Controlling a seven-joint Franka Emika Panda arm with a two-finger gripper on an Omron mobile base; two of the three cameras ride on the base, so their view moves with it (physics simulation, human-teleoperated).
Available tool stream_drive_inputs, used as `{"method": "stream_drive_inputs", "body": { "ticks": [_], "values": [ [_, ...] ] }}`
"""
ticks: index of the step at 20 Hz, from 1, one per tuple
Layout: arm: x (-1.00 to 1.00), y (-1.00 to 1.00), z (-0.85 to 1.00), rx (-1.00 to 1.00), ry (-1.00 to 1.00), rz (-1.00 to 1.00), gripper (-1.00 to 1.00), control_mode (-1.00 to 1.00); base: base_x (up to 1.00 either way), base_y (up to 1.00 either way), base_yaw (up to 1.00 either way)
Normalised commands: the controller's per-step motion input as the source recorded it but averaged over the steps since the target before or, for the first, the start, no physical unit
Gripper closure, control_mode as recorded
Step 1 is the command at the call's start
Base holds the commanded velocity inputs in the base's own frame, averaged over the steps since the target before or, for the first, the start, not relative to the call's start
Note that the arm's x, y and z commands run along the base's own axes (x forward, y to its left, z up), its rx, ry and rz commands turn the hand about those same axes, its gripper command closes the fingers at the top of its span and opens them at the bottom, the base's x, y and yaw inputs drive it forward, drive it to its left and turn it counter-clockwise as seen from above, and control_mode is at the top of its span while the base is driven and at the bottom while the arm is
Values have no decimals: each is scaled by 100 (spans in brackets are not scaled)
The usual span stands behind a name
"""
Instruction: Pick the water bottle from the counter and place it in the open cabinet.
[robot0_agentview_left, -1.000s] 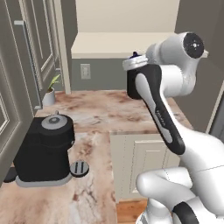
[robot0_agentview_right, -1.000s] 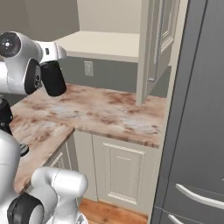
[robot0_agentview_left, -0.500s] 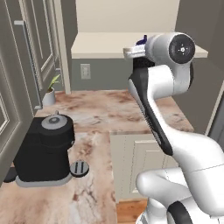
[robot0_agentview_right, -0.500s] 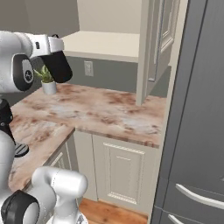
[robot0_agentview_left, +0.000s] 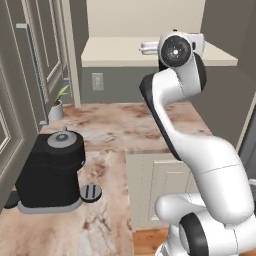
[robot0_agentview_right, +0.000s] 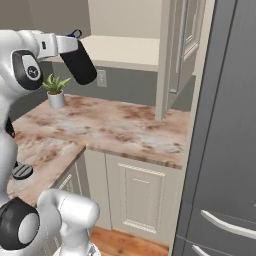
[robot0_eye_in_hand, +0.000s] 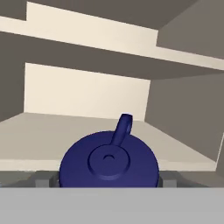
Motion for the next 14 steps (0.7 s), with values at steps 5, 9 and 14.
{"method": "stream_drive_inputs", "body": {
  "ticks": [5, 9, 14],
  "values": [
    [32, -3, 29, 0, 1, -16, 100, -100, 0, 0, 0],
    [27, -15, 5, 11, 1, 1, 100, -100, 0, 0, 0],
    [36, -17, 1, 17, 0, 11, 100, -100, 0, 0, 0]
  ]
}}
